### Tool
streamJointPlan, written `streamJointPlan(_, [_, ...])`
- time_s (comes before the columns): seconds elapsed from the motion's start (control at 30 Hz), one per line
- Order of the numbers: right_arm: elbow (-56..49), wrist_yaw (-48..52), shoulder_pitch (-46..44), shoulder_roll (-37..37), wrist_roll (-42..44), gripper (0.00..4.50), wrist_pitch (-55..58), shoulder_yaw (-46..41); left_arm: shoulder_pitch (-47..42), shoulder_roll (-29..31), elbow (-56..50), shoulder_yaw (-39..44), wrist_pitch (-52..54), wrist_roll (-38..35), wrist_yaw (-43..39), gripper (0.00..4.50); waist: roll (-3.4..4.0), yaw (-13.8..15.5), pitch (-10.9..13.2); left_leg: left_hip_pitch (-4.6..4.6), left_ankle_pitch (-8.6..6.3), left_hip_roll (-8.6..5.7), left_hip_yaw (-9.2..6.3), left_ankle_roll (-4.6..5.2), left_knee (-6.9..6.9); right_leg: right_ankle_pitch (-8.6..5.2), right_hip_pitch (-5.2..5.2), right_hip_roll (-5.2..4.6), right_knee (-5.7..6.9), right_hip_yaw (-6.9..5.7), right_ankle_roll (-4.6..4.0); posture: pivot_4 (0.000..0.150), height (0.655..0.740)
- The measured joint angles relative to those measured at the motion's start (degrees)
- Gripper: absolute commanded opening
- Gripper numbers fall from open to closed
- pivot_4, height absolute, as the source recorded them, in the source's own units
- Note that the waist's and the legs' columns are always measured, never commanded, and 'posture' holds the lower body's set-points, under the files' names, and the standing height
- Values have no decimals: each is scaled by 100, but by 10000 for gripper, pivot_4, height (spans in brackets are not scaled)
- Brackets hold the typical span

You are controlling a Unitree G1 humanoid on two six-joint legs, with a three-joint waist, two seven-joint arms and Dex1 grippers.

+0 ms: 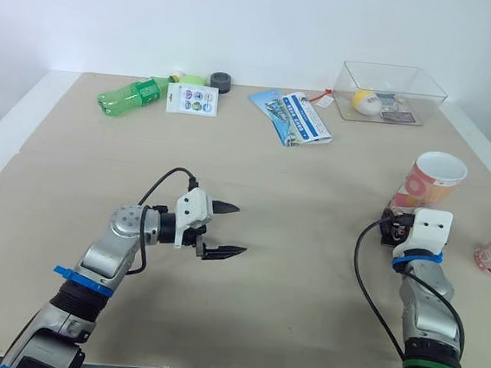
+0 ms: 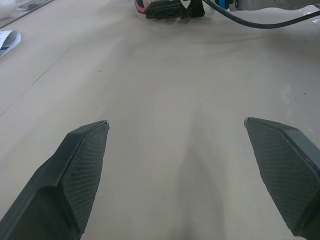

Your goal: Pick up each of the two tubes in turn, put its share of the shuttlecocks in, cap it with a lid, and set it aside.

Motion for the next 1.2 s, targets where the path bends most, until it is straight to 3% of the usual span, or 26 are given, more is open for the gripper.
streamJointPlan(0.4, [-155,245,89,-156,231,44692,354,-16,174,-24,-192,-74,48,4,158,45000,-3,2,-1,1,0,1,-1,0,-1,-2,1,1,0,-1,-2,1500,7400])
streamJointPlan(0.9, [-2708,510,1987,-91,573,44692,1345,-98,43,-134,113,-135,-26,14,98,45000,-3,20,-1,0,-3,1,-4,4,-5,-14,-2,0,0,-4,-9,1500,7400])
streamJointPlan(1.03, [-3116,1377,2506,-190,602,44692,606,371,28,-160,307,-130,-94,142,255,45000,-4,-14,0,2,-4,2,2,3,-5,-14,-4,0,0,-2,-9,1500,7400])
streamJointPlan(1.2, [-2808,3645,2246,-525,1341,44692,-786,1047,194,-121,258,-84,-117,252,488,45000,-11,-49,8,9,-3,2,10,3,1,-6,4,-4,-2,2,-5,1500,7400])
